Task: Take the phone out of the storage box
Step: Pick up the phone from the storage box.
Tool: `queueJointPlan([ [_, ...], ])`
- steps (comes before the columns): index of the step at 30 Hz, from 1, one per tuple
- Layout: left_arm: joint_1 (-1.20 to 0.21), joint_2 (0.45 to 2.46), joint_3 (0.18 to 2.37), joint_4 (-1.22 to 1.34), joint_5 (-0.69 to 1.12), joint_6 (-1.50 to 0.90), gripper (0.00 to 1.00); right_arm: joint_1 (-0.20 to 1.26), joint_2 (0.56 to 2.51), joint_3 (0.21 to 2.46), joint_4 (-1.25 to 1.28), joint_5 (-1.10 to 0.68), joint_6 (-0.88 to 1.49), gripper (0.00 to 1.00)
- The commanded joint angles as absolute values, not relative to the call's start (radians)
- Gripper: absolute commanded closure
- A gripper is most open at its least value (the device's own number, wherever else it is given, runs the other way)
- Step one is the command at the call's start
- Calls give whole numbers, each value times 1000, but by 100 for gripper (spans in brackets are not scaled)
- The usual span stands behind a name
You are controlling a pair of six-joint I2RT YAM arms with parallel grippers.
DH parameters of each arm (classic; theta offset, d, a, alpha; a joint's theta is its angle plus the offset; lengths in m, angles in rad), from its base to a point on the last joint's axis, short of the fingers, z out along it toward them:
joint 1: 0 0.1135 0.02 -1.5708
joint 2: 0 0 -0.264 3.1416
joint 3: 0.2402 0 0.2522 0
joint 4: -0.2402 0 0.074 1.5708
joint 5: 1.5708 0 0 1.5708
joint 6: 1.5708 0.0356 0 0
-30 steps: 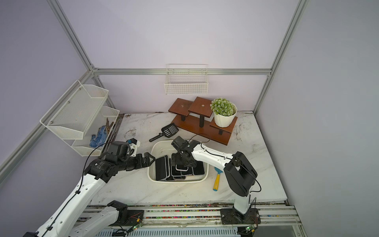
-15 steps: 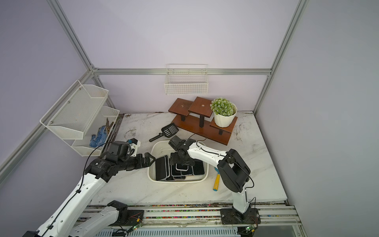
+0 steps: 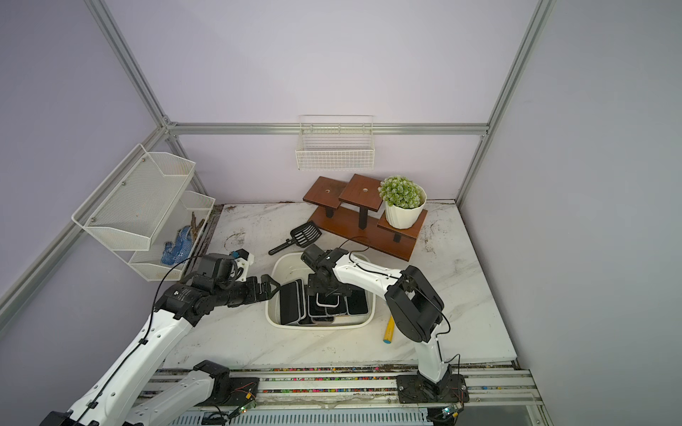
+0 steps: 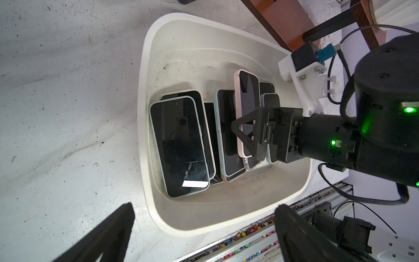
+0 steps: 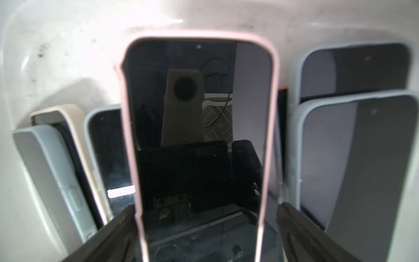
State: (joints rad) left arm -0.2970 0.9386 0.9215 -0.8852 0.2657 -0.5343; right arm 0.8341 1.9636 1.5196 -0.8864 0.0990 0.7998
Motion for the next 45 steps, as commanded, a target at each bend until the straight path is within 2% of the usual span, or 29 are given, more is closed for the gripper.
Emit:
queueJointPlan([
  [1,-300,941,918,-870,279,-518,0,836,1959,1537,-930,166,797,1],
  [11,-299,947,913,-866,285,-532,0,837,2003,1560,-888,99,768,0],
  [22,-299,900,886,-870,277,-555,0,836,2004,1533,-856,67,755,11],
  [29,-299,896,882,-868,277,-568,0,836,1959,1506,-854,79,749,29],
  [45,-299,952,886,-772,319,-623,0,837,1770,1534,-913,132,696,33],
])
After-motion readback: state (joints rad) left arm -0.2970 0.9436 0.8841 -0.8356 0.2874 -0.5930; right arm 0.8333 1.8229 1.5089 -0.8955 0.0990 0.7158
